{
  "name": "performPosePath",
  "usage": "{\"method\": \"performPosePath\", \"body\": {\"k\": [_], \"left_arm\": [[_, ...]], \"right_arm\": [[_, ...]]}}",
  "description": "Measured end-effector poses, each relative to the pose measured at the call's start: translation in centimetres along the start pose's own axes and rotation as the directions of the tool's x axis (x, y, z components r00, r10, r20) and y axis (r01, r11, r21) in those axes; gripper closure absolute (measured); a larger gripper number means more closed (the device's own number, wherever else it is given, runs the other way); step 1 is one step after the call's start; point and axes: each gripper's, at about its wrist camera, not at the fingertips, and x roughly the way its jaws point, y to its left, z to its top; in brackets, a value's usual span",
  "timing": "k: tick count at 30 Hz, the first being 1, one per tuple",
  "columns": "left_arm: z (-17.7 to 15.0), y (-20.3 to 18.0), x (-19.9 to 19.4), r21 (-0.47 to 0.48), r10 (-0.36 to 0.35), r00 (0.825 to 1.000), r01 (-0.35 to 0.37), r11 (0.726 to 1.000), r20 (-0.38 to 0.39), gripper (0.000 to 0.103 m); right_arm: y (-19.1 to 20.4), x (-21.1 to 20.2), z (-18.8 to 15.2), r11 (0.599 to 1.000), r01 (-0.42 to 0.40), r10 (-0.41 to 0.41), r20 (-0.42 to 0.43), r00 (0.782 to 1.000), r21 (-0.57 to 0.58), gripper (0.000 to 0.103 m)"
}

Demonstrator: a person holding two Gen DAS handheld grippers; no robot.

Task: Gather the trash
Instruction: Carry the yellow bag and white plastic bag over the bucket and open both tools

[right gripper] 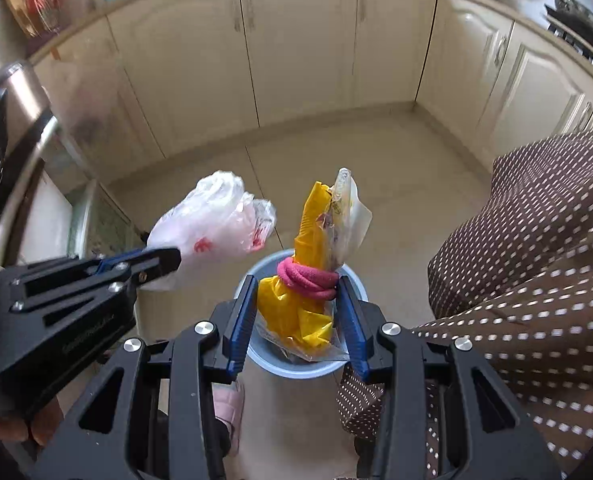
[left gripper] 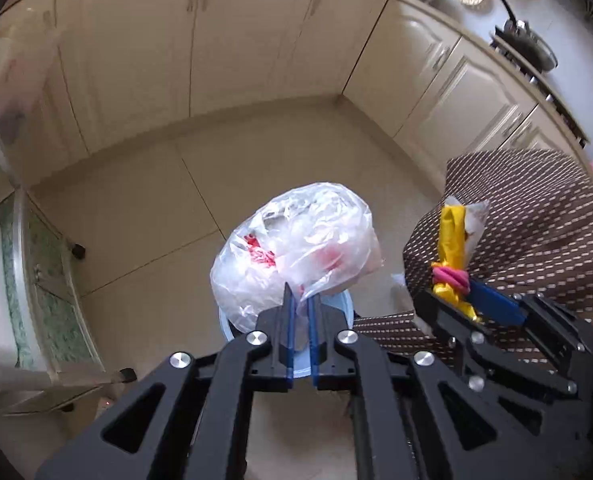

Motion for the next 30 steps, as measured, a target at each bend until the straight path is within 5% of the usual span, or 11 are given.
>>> {"method": "performPosePath", "body": {"k": [8,14,30], "left_arm": [[1.6,-1.0,5.8,-0.009,-0.055,0.995,0.054,0.998,-0.082,0.095],[1.9,-1.5,6.4,-0.020,-0.095,0.993,0.094,0.995,-0.071,0.065],[0.2,1.6,3.7,-0.065,-0.054,0.997,0.051,0.997,-0.049,0.064]], "right_arm": [[-1.3,3.7,-0.5,1.000,0.018,-0.017,-0.059,0.998,0.023,0.065],[-2.3,4.6,-0.4,0.999,0.031,-0.028,-0.069,0.997,0.044,0.065],[-1.5,4.4,0.5,1.000,0.012,-0.011,-0.044,0.999,0.027,0.065]]}}
